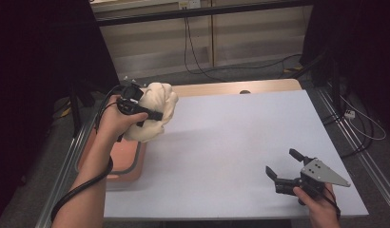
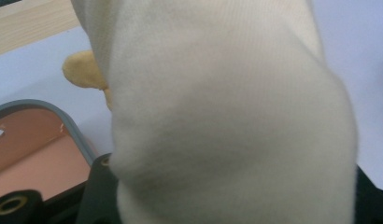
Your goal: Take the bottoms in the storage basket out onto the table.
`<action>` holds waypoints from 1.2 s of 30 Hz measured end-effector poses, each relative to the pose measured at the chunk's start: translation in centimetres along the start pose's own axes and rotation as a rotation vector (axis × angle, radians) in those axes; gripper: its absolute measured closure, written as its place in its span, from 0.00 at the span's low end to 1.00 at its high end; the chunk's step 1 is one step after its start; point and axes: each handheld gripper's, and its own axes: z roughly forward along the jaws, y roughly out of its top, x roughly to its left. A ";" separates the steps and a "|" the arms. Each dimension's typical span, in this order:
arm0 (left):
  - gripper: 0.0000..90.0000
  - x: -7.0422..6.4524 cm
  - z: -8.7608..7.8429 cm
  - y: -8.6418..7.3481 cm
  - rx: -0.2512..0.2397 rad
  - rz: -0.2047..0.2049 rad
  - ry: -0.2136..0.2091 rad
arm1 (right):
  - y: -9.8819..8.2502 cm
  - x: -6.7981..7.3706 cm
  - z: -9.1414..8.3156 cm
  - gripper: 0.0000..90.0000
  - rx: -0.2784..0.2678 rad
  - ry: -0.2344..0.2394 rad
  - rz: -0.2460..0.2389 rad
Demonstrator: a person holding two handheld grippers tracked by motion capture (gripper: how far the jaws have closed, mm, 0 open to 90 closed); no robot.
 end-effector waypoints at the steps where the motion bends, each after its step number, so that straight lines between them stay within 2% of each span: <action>1: 0.50 -0.1 0.1 0.0 -0.004 0.000 -0.002 | 0.0 0.0 0.0 0.02 -0.001 0.000 0.001; 10: 0.50 -0.8 0.9 -0.1 -0.004 0.008 -0.024 | 0.0 0.0 0.0 0.02 0.001 0.003 0.000; 18: 0.50 -1.6 1.6 -0.1 -0.006 0.032 -0.045 | 0.0 0.1 0.0 0.02 0.001 0.006 -0.002; 27: 0.50 -2.5 2.7 -0.3 -0.005 0.031 -0.071 | 0.0 0.1 0.1 0.02 0.002 0.006 -0.002; 29: 0.50 -2.7 2.9 -0.4 0.003 0.046 -0.074 | 0.0 0.1 0.0 0.02 0.004 0.004 -0.003; 36: 0.50 -3.6 3.6 -0.6 -0.004 0.056 -0.087 | 0.0 0.1 0.0 0.02 0.000 0.007 -0.002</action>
